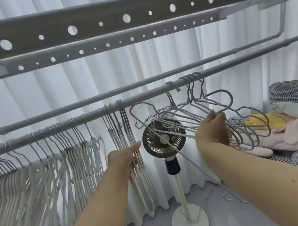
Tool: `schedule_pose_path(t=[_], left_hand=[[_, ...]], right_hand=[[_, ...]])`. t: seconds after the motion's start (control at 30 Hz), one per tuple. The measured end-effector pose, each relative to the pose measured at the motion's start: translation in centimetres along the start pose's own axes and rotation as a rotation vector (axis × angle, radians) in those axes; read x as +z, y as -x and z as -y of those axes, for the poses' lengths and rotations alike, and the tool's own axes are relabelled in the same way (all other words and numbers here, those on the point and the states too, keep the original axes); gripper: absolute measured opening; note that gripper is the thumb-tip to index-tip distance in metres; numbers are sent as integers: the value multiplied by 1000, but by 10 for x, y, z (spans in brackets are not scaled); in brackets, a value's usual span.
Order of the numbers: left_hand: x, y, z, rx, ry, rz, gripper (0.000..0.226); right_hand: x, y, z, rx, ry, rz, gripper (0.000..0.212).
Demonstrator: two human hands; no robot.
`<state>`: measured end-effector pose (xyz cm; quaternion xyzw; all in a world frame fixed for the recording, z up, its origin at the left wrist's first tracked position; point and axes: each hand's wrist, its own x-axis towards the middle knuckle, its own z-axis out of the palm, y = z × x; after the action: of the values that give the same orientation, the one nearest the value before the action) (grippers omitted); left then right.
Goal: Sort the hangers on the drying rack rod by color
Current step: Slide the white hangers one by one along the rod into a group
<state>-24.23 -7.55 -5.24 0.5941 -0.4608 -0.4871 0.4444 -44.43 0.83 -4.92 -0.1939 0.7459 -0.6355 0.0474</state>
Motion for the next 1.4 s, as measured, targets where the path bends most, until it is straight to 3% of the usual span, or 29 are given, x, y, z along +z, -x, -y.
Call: schedule_pose_path(t=[0.1,0.37,0.5,0.6,0.73,1.0,1.17,1.4], left_hand=[[1,1,0,-15,35,36,66],[9,-18,9,-56,70,75,99],[8,-11,6,-94,114,132,75],[5,-7,2,-104,138,160,74],[0,2,-2,-121,194,203,30],[-11,11,-4,-130,224,211,30],[-15,14,-5,-120,249,210,32],[-16,18,-6,-129,245,229,28]], right_hand=[[6,1,-4,-30,50,-16,39],[33,9,21,-111,140,32,34],[50,18,40,-169,185,113,27],[66,24,48,-158,137,245,22],[86,28,58,-143,-34,518,32],[115,39,71,-253,-118,777,35],[119,43,73,-25,-238,967,24],[106,35,57,-232,-166,990,21]])
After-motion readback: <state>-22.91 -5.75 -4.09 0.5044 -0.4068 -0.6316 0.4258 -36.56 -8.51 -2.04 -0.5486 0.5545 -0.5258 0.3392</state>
